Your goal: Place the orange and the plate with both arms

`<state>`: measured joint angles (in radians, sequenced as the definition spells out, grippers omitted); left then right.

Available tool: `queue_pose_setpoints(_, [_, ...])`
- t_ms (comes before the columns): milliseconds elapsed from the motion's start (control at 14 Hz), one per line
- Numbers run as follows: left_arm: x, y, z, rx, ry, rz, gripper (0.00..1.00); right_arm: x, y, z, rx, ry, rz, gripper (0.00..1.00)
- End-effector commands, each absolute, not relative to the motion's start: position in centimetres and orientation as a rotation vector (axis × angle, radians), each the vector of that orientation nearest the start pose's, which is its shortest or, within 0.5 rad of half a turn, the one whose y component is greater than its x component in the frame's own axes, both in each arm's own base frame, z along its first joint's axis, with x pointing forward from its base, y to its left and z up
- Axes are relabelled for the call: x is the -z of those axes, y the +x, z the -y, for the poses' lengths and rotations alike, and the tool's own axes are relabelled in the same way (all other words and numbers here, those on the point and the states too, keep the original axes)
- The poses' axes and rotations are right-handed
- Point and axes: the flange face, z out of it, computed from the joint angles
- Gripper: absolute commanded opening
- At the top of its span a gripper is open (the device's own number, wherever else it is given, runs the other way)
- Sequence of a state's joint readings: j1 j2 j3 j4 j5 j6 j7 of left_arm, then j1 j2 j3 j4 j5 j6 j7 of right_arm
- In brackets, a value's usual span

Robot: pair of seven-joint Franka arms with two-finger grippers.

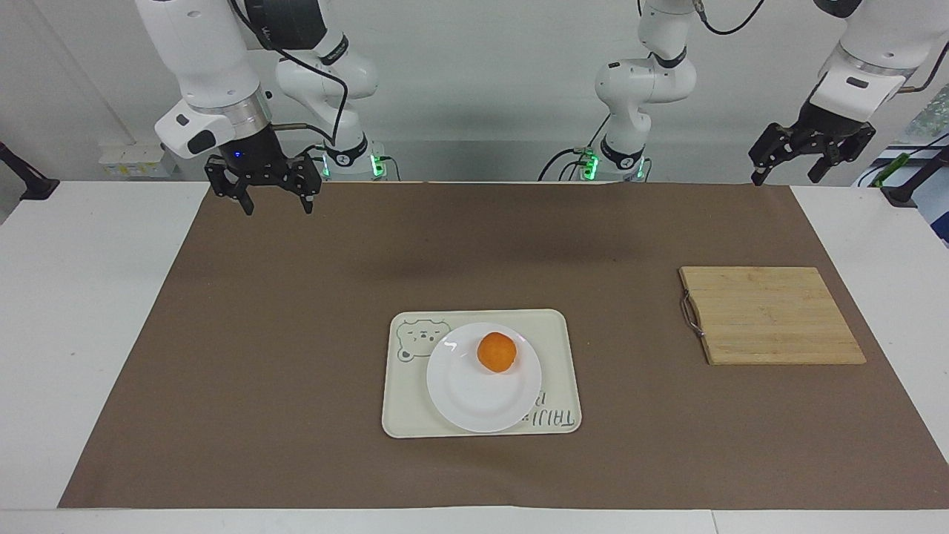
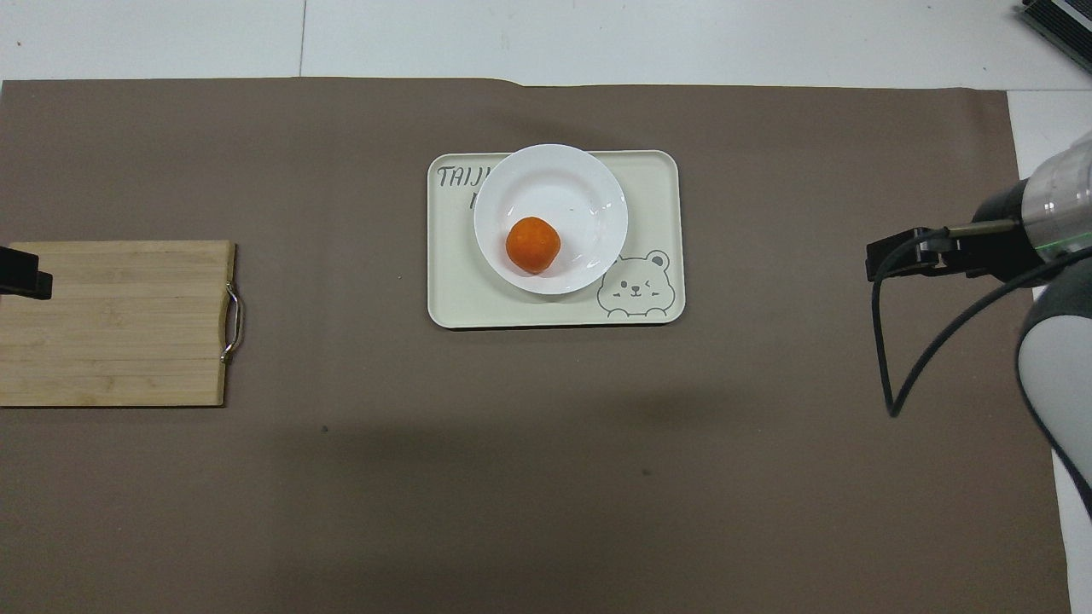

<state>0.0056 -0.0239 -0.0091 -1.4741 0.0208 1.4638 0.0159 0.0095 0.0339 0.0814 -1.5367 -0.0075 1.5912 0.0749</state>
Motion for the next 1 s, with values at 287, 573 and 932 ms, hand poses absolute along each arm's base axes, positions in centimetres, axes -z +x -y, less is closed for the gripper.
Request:
queue_pose_setpoints(287, [-67.7, 53.4, -0.2, 0.012, -3.120, -0.034, 1.00, -62.8, 55.7, -4.7, -0.013, -3.169, 0.004, 1.00])
queue_pose_setpoints(573, [-67.7, 53.4, -0.2, 0.012, -3.120, -0.034, 1.00, -62.7, 55.5, -4.8, -0.054, -3.173, -0.002, 1.00])
queue_pose_setpoints(932, [-67.7, 53.4, -0.2, 0.012, -3.120, -0.034, 1.00, -62.8, 55.5, -4.6, -0.051, -3.194, -0.006, 1.00])
